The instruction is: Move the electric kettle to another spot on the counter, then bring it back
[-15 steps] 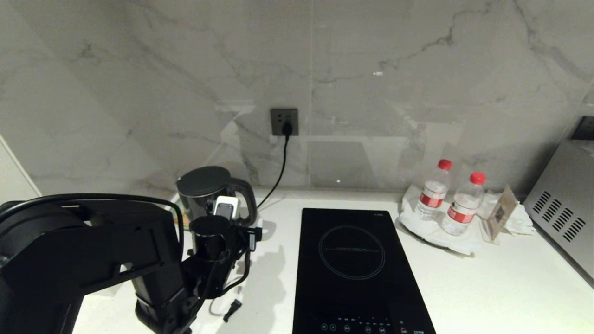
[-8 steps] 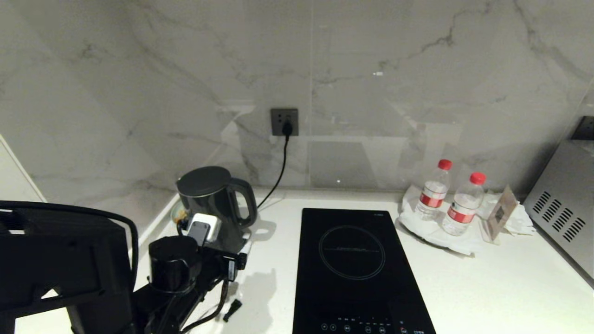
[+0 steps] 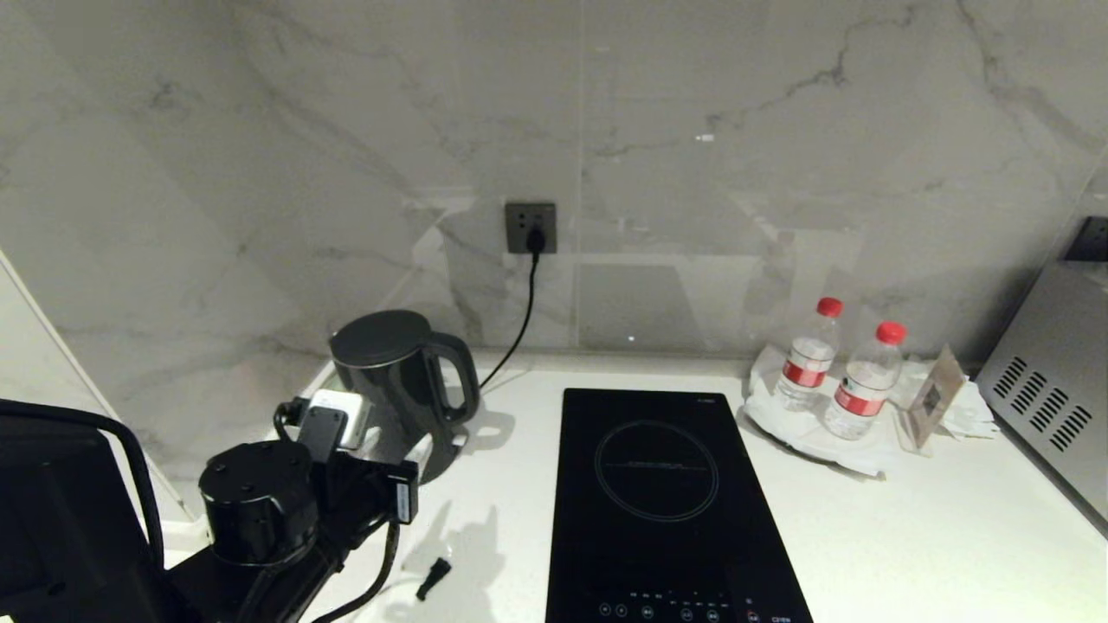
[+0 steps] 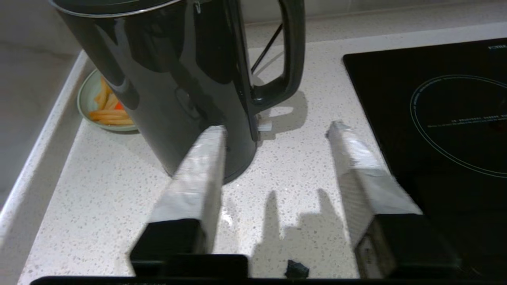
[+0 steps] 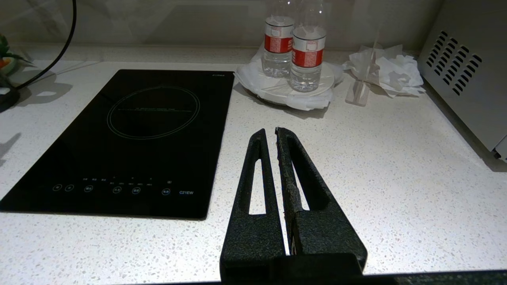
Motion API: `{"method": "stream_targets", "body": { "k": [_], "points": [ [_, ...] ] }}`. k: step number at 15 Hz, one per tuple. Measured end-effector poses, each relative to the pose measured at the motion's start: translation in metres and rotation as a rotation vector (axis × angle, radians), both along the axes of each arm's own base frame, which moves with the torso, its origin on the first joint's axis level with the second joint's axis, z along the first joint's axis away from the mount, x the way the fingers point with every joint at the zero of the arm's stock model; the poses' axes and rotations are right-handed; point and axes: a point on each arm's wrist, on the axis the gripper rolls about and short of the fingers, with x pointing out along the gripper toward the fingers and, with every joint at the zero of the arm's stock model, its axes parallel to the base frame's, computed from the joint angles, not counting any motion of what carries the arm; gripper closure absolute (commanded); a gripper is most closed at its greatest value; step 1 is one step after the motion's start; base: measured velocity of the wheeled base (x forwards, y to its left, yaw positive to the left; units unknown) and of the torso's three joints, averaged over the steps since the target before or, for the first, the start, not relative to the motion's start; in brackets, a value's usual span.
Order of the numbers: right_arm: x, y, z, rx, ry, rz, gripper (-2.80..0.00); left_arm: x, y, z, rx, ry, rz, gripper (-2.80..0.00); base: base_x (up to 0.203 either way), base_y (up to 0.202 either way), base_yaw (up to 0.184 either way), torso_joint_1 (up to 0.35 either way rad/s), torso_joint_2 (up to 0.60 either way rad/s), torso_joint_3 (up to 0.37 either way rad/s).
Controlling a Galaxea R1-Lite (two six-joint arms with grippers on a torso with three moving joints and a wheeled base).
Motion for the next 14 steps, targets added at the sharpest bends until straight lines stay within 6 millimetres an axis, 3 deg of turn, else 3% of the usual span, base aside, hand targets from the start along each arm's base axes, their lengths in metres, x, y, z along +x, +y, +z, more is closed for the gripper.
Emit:
{"method": "stream_targets", "body": {
  "k": [9,11,14],
  "points": [
    [0.000,0.000,0.000,0.000,0.000,0.000,0.00,0.000,-0.011,-0.015,0.018,0.047,-0.005,0.00,0.000,0.000,0.000,0.000,0.00,0.000],
    [0.000,0.000,0.000,0.000,0.000,0.001,0.00,-0.004,-0.008,-0.005,0.000,0.019,-0.002,0.00,0.000,0.000,0.000,0.000,0.00,0.000],
    [0.000,0.000,0.000,-0.001,-0.001,0.011,0.00,-0.020,0.004,0.028,-0.062,-0.089,0.010,0.00,0.000,0.000,0.000,0.000,0.00,0.000]
  ]
}}
